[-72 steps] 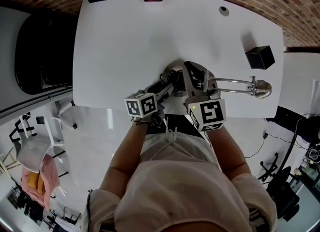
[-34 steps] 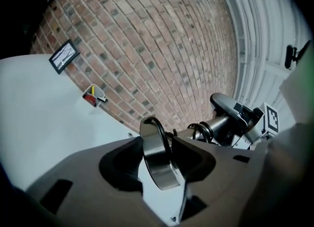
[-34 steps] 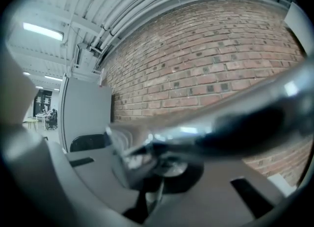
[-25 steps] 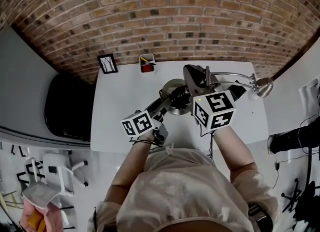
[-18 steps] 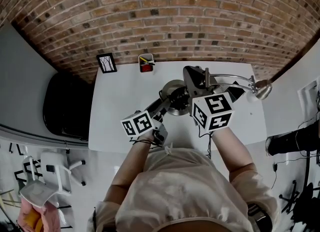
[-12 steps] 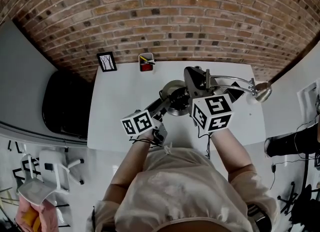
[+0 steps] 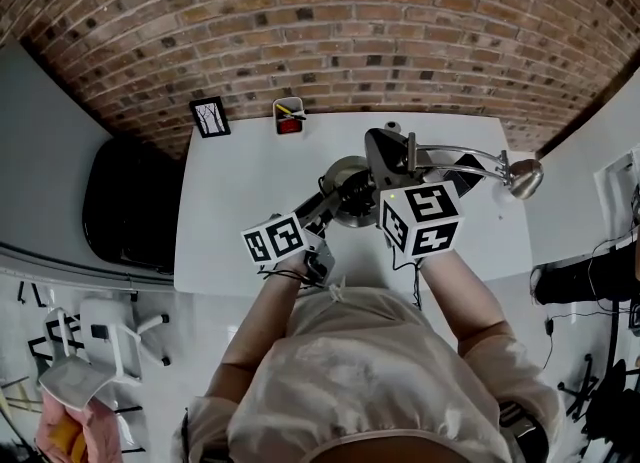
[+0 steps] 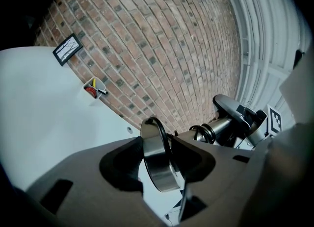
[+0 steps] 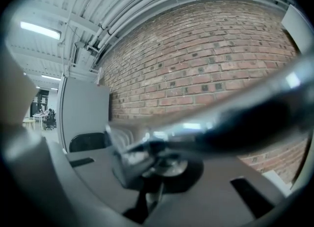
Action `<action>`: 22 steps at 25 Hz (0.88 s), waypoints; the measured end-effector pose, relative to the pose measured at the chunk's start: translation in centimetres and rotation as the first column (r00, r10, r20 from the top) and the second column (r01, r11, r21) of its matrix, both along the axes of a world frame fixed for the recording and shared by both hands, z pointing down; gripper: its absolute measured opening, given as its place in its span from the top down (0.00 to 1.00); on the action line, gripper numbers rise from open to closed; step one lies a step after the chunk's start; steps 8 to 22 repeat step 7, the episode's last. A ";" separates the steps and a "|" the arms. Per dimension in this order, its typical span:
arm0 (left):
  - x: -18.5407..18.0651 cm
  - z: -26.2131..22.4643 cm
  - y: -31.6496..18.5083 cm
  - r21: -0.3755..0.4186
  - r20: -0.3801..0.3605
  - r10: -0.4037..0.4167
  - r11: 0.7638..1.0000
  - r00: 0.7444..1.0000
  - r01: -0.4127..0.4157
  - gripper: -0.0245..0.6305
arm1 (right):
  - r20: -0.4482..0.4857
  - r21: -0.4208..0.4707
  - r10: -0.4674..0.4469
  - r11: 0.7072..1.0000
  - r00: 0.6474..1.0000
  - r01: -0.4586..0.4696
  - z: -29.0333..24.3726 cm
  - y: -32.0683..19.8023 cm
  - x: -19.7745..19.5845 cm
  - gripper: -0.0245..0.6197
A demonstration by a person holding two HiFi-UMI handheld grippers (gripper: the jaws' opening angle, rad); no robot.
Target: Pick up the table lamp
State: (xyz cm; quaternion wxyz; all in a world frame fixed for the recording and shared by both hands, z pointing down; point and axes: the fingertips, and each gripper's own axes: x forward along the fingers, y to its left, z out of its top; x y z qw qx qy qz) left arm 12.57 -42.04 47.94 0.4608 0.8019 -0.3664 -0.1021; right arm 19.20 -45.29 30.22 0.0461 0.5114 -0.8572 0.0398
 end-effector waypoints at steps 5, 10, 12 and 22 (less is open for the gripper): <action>-0.1 0.6 0.4 -0.026 -0.001 0.004 1.000 1.000 -0.004 0.68 | -0.009 -0.023 -0.003 1.000 1.000 0.003 0.7 0.1 -0.3 0.92; -0.3 0.6 0.4 -0.031 -0.002 0.004 1.000 1.000 -0.004 0.68 | -0.007 -0.031 -0.004 1.000 1.000 0.004 0.7 0.0 -0.4 0.92; -0.3 0.6 0.4 -0.031 -0.002 0.004 1.000 1.000 -0.004 0.68 | -0.007 -0.031 -0.004 1.000 1.000 0.004 0.7 0.0 -0.4 0.92; -0.3 0.6 0.4 -0.031 -0.002 0.004 1.000 1.000 -0.004 0.68 | -0.007 -0.031 -0.004 1.000 1.000 0.004 0.7 0.0 -0.4 0.92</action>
